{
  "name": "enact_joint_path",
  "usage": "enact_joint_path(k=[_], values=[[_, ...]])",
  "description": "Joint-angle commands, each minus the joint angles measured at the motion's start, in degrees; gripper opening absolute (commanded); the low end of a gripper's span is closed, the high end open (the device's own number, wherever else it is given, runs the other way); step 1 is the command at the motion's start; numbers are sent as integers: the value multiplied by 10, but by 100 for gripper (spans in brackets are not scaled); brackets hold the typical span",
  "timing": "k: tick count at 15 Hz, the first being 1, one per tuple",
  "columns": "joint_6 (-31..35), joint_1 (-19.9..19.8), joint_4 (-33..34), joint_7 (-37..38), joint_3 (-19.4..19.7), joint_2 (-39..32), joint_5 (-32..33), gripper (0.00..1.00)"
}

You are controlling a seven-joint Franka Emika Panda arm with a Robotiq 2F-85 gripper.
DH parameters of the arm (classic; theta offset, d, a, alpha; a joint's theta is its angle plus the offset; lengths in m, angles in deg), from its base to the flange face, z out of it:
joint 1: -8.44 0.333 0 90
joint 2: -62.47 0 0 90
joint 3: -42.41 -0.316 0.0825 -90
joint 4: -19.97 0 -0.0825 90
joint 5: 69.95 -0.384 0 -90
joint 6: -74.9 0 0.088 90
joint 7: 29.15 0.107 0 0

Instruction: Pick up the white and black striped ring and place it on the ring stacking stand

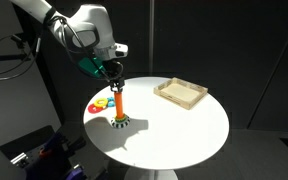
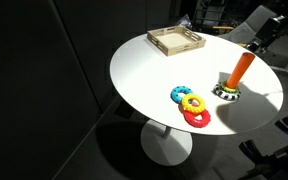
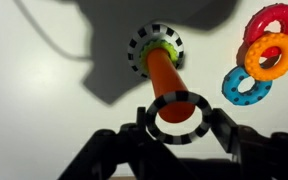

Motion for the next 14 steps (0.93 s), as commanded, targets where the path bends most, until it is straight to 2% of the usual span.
enact_joint_path(k=[1,6,14], values=[[39,1,-12,-14,-1,-6,6,42],[71,3,-18,-25,-1,-23,1,42],[75,4,-17,-37,0,-35,-14,42]])
